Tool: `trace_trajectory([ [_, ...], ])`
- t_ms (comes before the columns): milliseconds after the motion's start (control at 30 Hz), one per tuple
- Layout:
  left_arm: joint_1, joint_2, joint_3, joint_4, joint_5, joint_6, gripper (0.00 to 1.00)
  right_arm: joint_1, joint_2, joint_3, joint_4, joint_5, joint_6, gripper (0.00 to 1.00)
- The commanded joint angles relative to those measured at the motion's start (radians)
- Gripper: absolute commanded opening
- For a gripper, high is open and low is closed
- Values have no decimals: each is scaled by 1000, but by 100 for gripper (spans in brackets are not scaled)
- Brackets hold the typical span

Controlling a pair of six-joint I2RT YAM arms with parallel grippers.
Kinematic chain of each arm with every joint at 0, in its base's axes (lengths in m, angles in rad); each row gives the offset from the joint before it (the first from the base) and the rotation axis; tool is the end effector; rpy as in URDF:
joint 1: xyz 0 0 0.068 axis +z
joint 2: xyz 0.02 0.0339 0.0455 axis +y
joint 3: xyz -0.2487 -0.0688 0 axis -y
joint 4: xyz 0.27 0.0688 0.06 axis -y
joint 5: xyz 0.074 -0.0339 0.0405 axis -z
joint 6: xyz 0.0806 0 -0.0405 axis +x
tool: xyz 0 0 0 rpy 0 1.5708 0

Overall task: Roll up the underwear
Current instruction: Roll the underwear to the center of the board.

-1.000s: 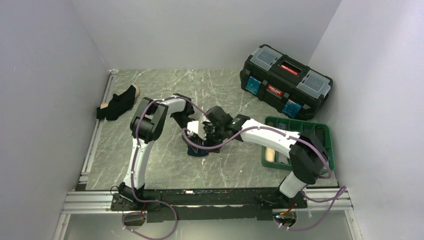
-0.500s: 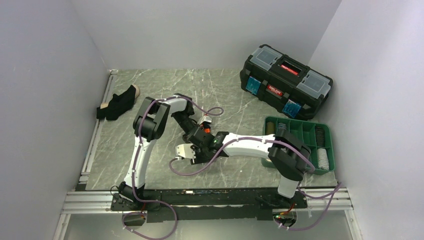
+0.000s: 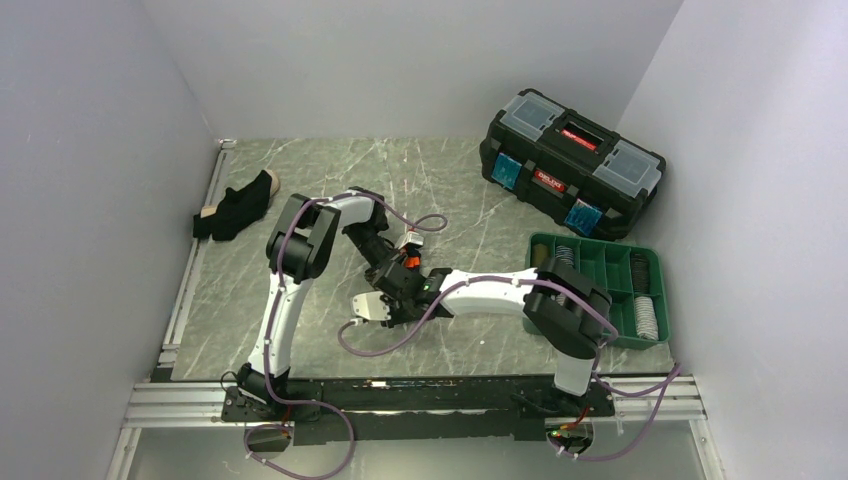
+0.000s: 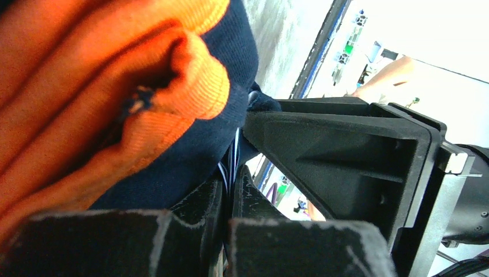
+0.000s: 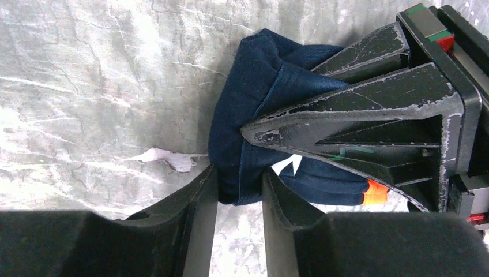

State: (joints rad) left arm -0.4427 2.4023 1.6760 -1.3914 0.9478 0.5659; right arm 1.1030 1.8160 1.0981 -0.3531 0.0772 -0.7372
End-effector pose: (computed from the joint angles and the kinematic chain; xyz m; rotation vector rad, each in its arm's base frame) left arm 0.3176 -0.2230 0.0432 -0.8497 -2.2478 1.2587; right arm 0.1846 0.3517 0.0869 -2.0820 1.6177 0.0223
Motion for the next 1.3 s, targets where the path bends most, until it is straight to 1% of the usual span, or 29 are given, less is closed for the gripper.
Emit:
trace_trajectory([
  [0, -8, 35, 17, 23, -20, 60, 2, 0, 41, -35, 12, -10, 0, 29],
  [133, -4, 34, 19, 25, -31, 58, 6, -1, 46, -41, -14, -58, 19, 16],
  [233, 3, 33, 22, 27, -36, 57, 12, -2, 42, -48, -41, -104, 36, 5],
  [300, 8, 22, 21, 34, -48, 51, 16, -5, 36, -50, -64, -134, 45, 0],
  [500, 30, -16, 25, 37, -86, 50, 34, -26, 19, -44, -128, -225, 74, 0],
  [700, 66, -50, 14, 35, -101, 62, 45, -51, 12, -23, -179, -279, 79, 0],
  [1000, 115, -147, -72, 38, -106, 98, 48, -89, 20, 43, -256, -365, 83, 0],
  [1267, 200, -269, -147, 67, -143, 99, 47, -119, 43, 116, -333, -430, 65, 0],
])
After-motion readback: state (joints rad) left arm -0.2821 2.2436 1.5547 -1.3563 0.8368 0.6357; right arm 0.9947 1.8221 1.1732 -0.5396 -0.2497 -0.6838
